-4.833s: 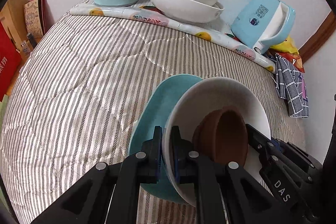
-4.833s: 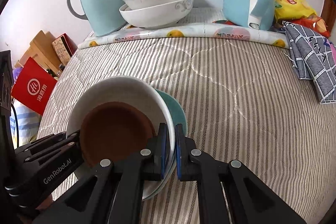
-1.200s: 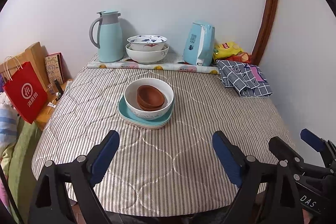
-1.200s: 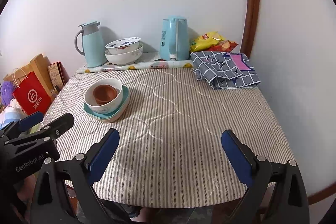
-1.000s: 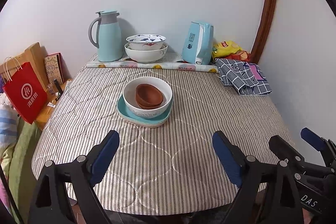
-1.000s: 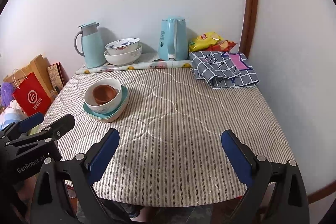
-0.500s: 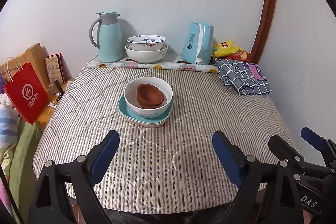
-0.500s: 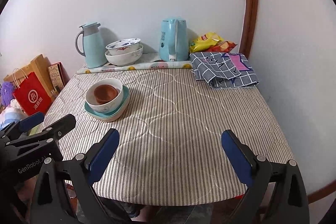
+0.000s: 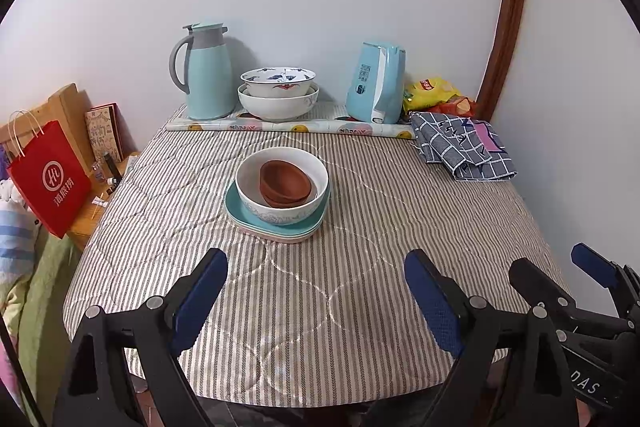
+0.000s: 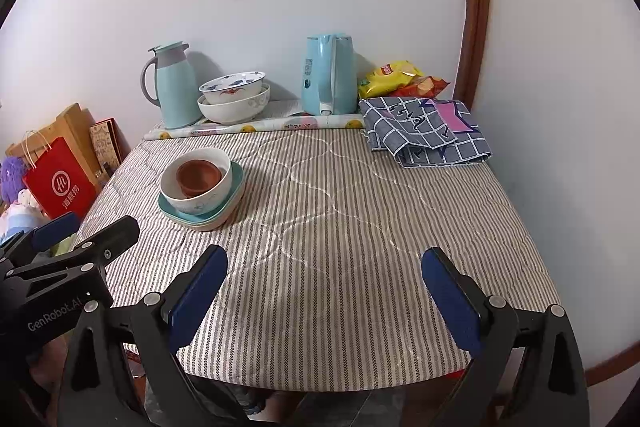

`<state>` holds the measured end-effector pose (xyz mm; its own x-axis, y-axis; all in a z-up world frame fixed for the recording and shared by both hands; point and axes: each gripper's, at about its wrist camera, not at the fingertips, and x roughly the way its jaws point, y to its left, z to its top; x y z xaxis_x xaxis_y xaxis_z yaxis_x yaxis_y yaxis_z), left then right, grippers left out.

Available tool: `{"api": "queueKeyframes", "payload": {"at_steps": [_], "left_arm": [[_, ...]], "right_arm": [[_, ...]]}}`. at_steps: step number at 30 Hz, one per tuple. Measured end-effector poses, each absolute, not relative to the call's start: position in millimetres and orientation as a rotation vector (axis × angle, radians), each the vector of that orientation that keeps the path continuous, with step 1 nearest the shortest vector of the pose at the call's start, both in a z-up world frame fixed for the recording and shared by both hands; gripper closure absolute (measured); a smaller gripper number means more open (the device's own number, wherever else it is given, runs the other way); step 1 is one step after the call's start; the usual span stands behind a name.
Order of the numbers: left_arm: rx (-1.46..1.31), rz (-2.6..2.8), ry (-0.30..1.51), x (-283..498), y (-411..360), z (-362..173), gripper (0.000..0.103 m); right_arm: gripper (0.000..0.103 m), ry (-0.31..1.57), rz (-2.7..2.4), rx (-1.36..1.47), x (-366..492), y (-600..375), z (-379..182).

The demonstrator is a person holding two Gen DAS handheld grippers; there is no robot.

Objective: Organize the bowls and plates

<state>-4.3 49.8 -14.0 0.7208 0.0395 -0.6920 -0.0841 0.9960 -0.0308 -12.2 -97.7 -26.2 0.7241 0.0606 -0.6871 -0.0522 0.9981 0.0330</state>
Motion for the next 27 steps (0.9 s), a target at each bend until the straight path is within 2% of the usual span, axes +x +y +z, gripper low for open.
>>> {"api": "queueKeyframes", "payload": {"at_steps": [27], "left_arm": [[-0.065,0.070,0.760,-5.1,52.3,-11.8,0.013]], "right_arm": [[0.006,0.752,0.064,0.011,-14.6,-96.1,-24.6]]}}
